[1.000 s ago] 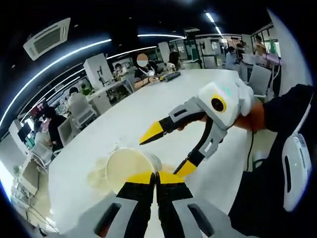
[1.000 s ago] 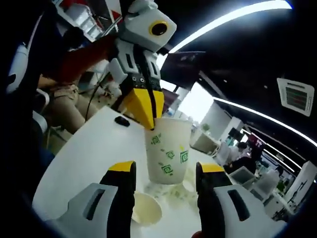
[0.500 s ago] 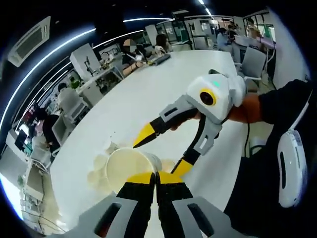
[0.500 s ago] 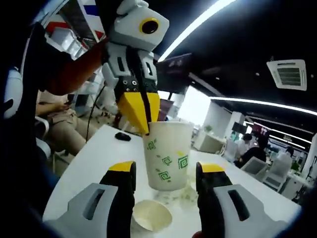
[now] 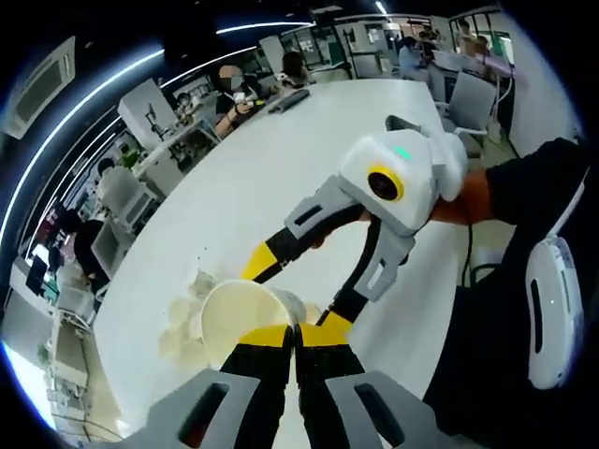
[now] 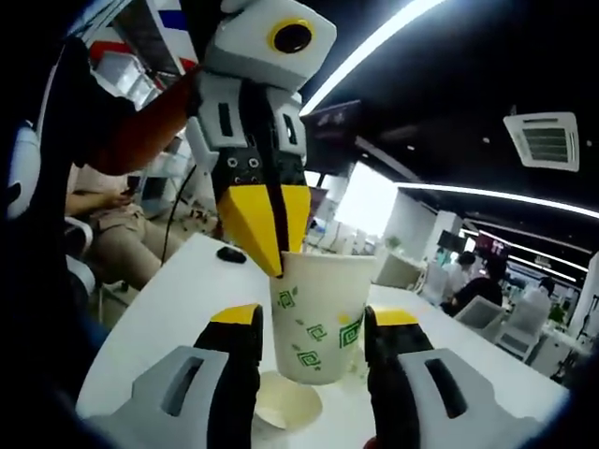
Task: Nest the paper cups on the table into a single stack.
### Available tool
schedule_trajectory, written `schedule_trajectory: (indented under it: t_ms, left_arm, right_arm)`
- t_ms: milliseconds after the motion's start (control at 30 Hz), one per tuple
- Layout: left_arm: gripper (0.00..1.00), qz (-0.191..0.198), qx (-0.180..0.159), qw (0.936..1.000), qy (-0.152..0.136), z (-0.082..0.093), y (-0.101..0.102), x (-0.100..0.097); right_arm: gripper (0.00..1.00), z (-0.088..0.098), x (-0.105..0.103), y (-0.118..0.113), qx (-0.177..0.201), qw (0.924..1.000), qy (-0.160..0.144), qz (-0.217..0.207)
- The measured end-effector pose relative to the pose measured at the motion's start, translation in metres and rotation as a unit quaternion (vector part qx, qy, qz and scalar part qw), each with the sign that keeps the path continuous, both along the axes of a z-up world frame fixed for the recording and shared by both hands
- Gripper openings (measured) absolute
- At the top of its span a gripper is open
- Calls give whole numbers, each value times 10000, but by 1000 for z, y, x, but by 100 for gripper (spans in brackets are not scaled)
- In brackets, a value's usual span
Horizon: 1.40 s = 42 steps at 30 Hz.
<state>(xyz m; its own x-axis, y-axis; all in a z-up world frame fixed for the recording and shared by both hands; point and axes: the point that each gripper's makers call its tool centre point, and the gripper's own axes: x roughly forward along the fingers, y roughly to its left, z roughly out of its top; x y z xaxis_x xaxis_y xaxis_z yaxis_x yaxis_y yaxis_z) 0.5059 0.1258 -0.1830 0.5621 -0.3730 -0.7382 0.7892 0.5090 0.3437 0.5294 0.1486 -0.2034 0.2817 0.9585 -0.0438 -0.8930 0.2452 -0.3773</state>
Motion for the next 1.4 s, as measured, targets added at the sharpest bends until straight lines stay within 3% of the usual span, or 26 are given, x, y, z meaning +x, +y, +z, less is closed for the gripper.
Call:
schedule_trajectory:
  t_ms: [467,600,767,1200,1400]
  left_arm:
    - [3,-170,68,9998,-73,-3,-6,-2]
    - [15,-205,-65,9997,-109,-2,-8,-2]
    - [15,-222,-135,9995,-178,-1,-5,-1]
    - [24,-104,-999,9925,-698,21,12,-1]
    - [30,58,-1601,9840,-782,26,22,0]
  right_arm:
    - [42,1,1,1,82,9999,97,-76]
    - [42,0,1,-3,134,9998,101,-73]
    - [41,3,3,-3,186,9997,149,-105]
    - [41,7,8,-11,461,9977,460,-179]
    - [41,14,11,-29,762,9940,786,-71]
